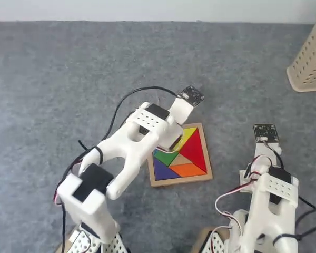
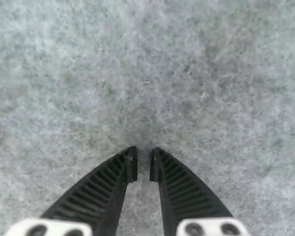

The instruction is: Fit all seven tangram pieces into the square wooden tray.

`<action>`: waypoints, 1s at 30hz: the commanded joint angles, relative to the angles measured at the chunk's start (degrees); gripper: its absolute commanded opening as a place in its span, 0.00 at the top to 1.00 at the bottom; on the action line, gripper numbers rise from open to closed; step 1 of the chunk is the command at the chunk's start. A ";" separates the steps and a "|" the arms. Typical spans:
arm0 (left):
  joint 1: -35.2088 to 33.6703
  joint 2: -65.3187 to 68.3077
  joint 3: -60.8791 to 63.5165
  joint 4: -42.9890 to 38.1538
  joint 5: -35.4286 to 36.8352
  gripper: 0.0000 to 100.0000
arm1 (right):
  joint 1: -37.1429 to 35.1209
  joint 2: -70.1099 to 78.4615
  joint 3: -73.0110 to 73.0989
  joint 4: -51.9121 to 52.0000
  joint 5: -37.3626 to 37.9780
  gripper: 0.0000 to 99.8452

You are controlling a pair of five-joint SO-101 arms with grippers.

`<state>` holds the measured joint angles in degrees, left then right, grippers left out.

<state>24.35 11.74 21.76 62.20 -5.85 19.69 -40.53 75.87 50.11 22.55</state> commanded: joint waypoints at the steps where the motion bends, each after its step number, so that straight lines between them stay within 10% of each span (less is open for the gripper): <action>1: -4.57 -11.78 4.79 -5.19 2.81 0.99 | -0.57 -1.36 -0.18 -0.75 1.32 0.92; 16: -11.69 -48.62 52.88 -58.55 4.13 0.99 | -0.57 -23.16 8.97 1.01 1.32 0.99; 30: -13.98 -52.22 55.34 -60.40 4.75 0.99 | -9.10 -64.75 16.44 20.62 1.41 0.99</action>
<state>12.13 -37.58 77.32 3.30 -2.33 12.66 -95.47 91.96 66.29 22.73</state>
